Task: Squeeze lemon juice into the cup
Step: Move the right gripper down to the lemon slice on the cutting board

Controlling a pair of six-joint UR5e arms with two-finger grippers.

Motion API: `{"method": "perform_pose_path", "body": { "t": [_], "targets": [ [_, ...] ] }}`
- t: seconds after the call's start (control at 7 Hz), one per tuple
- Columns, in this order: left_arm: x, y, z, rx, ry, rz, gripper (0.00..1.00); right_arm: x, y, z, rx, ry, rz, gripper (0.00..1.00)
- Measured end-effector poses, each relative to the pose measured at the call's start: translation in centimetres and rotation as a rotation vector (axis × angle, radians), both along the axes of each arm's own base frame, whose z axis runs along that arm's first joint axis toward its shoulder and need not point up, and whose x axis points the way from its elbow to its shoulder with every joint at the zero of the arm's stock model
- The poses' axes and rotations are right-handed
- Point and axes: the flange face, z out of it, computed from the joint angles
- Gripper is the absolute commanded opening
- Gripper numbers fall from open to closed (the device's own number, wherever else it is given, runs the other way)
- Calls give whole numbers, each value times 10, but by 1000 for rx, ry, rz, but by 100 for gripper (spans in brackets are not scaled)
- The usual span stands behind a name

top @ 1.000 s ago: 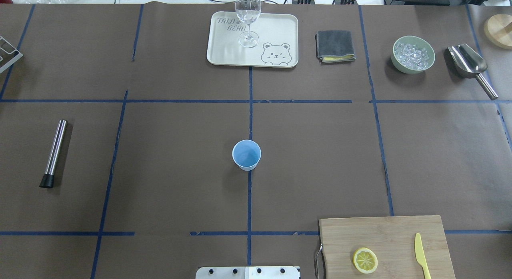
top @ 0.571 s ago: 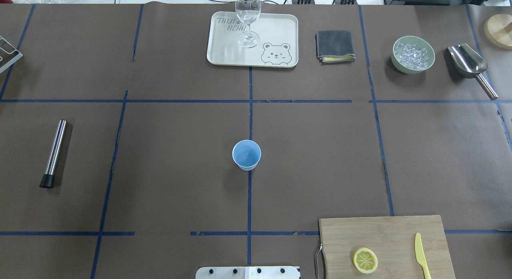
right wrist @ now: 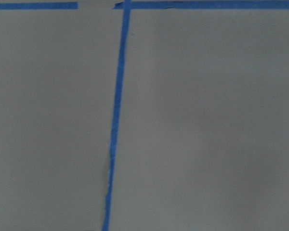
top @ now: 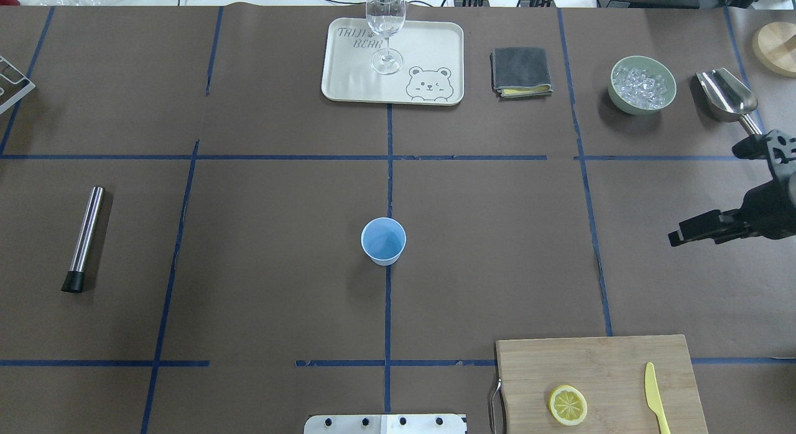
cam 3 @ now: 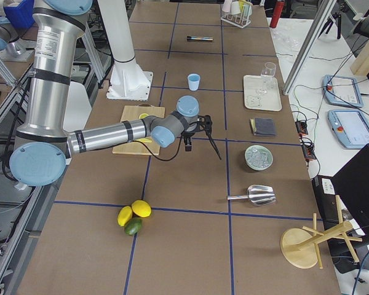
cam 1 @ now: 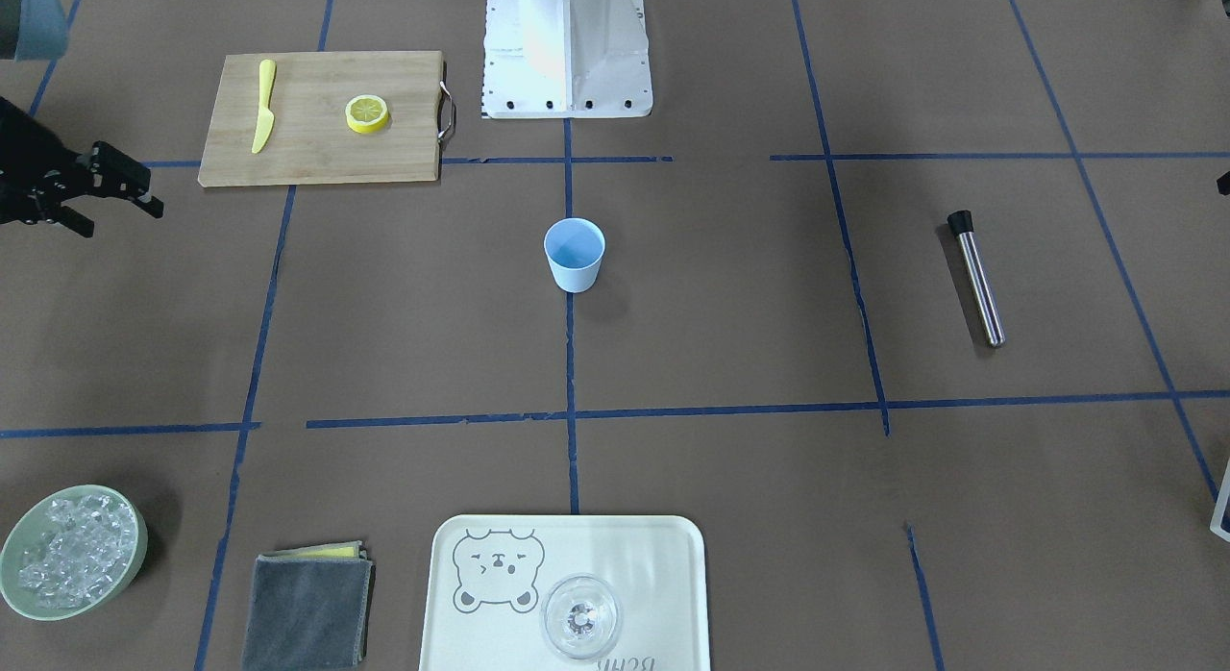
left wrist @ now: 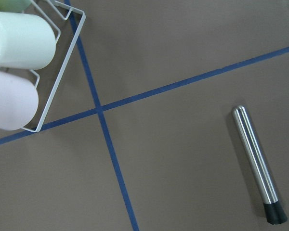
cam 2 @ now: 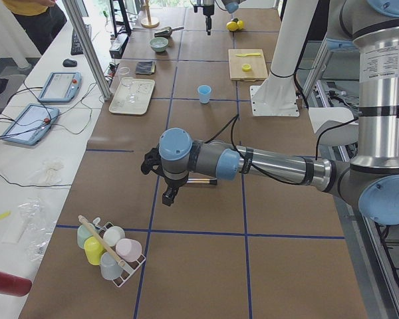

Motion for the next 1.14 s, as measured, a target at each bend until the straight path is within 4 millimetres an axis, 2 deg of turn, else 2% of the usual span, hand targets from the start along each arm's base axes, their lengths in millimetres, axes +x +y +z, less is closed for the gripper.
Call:
{"method": "perform_pose_path", "body": {
  "t": [0.29,0.57,0.71,0.86,1.14],
  "targets": [
    [1,0,1,0,3,2,100,-65,53,-49,-60,-6,2,100],
    [1,0,2,3,3,5,100,-140,130,-78,-89,23,29,100],
    [1,0,3,3,3,6,100,-171,171,-84,-78,46,63,100],
    [1,0,3,3,3,6,100,-191,202,-83,-64,82,85,100],
    [1,1,4,0,3,6,100,-209,238,-77,-70,140,111,100]
  ]
}}
